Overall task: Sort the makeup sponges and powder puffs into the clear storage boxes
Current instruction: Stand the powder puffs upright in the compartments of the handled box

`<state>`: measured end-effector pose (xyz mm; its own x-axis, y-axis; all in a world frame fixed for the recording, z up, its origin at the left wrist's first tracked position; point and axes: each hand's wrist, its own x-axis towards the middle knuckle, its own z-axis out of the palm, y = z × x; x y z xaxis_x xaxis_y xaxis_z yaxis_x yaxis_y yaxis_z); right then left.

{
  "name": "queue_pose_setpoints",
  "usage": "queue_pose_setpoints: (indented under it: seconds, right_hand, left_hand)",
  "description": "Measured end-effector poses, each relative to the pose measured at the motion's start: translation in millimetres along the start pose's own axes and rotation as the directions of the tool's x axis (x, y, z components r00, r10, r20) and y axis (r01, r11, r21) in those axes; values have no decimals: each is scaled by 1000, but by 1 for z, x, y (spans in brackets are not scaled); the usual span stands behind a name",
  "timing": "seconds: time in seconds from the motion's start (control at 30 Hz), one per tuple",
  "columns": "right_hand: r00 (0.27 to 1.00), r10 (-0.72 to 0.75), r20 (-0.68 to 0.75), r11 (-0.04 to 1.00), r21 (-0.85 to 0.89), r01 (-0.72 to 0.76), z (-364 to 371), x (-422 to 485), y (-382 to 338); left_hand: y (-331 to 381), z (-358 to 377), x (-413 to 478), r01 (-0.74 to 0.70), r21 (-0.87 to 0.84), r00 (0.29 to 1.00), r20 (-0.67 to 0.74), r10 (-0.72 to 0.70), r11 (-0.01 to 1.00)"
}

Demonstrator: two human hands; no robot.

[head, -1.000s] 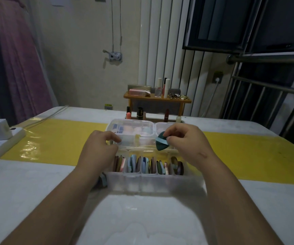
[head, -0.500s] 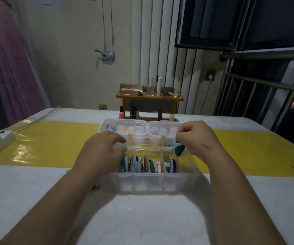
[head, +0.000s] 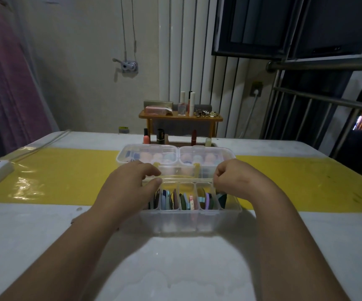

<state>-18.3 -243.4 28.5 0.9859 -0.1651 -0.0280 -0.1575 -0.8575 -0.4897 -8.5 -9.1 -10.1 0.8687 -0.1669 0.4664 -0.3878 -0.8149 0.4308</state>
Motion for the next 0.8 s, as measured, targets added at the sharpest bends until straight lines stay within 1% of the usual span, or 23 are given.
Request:
queue_pose_setpoints:
  seconds: [0.2,0.5,0.67,0.73,0.8]
  right_hand:
    - [998,61,24,998,-36,-60,3,2,0]
    - [998,65,-22,998,-24,-66,3,1,-1]
    - [998,37,-46,997,-66,-40,2,0,-1]
    - [998,0,-68,998,-67,-5,1,-1,-3]
    - [994,-40,-103,998,-59,34,1,-3,-5]
  left_hand:
    - [-2,1,1,29,-43,999,27,-28,999]
    - [-2,0,1,35,-59,999,33,-33,998]
    - [-4,0,2,42,-100,999,15,-41,994]
    - [-2,-1,1,55,-142,998,1,-56,988]
    - [-2,-3,1,91,-224,995,-7,-95,970]
